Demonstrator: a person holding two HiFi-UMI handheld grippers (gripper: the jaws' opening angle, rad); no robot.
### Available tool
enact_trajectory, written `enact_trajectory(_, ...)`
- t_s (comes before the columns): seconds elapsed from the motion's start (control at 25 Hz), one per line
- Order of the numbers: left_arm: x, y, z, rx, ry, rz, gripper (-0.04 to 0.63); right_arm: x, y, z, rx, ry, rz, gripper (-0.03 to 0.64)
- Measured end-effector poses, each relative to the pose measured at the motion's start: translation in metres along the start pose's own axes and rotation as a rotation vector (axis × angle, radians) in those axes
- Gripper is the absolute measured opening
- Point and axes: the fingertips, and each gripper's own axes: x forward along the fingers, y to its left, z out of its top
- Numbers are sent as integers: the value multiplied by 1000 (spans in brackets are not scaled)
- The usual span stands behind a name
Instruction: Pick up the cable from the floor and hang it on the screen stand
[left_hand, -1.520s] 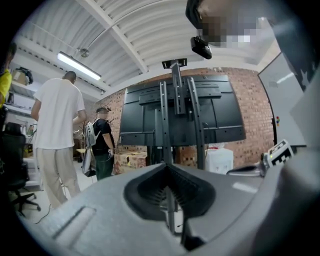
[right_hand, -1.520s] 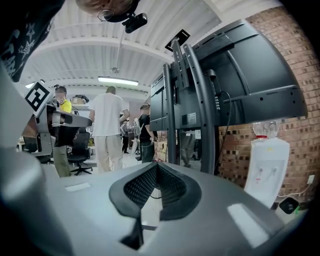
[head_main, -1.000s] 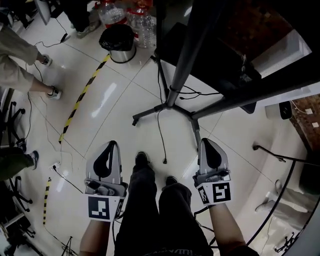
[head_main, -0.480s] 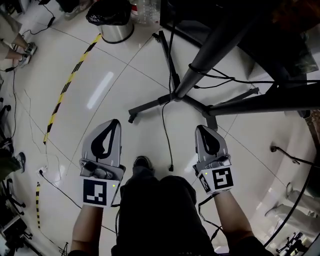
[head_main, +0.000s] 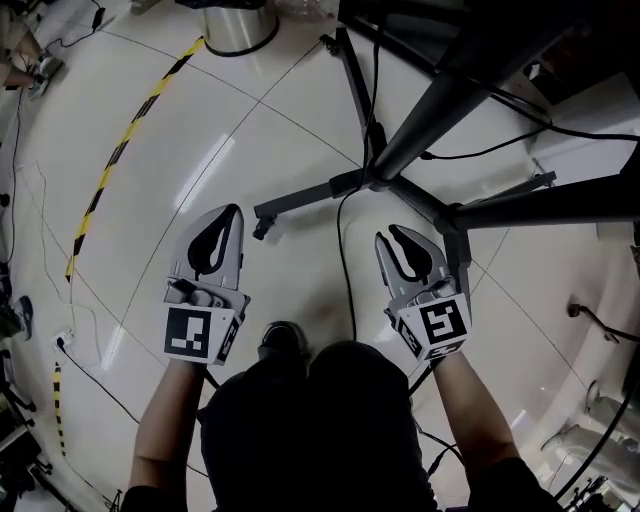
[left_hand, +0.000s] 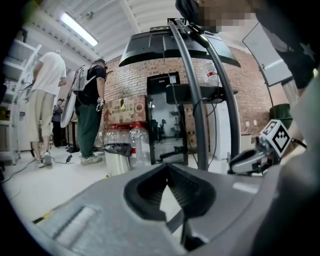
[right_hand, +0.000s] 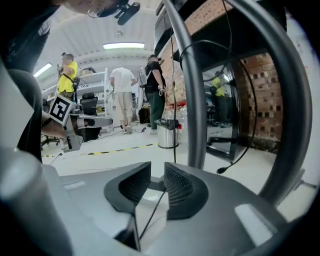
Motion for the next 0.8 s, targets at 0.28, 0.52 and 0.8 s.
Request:
enact_trajectory(0.28, 12, -16, -41, -39, 26, -46, 5, 29, 13, -88, 139, 137, 156, 137)
enact_trajectory(0.52, 26, -29, -74, -50, 61, -75, 5, 53, 15, -157, 144, 279, 166, 153)
enact_trajectory(0.8, 39, -38, -96, -123, 94, -95, 5, 82, 26, -211, 119, 413, 158, 170)
